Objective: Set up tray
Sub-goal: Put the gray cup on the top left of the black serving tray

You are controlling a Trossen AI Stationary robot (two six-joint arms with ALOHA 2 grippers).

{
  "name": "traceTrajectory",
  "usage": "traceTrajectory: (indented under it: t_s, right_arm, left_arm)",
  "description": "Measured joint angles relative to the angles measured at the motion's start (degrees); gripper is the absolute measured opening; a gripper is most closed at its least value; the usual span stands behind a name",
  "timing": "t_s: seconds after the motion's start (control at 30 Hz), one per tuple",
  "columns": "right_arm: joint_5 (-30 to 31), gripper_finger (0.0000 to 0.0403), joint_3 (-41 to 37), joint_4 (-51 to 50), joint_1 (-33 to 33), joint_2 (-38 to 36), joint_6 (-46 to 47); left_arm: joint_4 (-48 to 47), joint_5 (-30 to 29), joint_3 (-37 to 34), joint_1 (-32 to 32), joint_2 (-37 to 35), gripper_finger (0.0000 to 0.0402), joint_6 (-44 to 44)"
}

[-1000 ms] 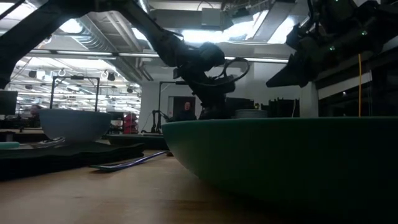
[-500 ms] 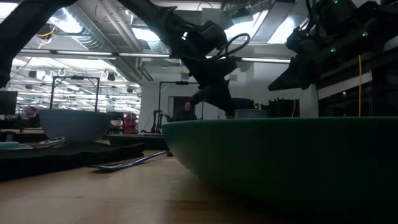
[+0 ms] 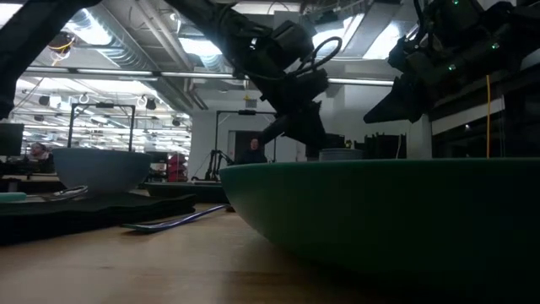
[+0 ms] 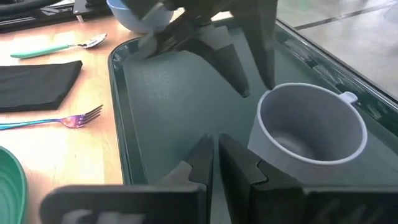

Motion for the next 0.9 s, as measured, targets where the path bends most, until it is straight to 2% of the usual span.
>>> traceTrajectory:
  t_s: [0.27, 0.9]
  right_arm:
    - [0.01, 0.0032, -0.02, 0.02, 0.0, 0.0, 0.0]
    - [0.0, 0.0032, -0.02, -0.02, 0.01, 0.0, -0.02]
  left_arm:
    - [1.16, 3.7, 0.0, 0.66, 0.74, 0.0103, -0.46]
    - [-0.02, 1.4, 0.0, 0.91, 2.86, 0.0103, -2.12]
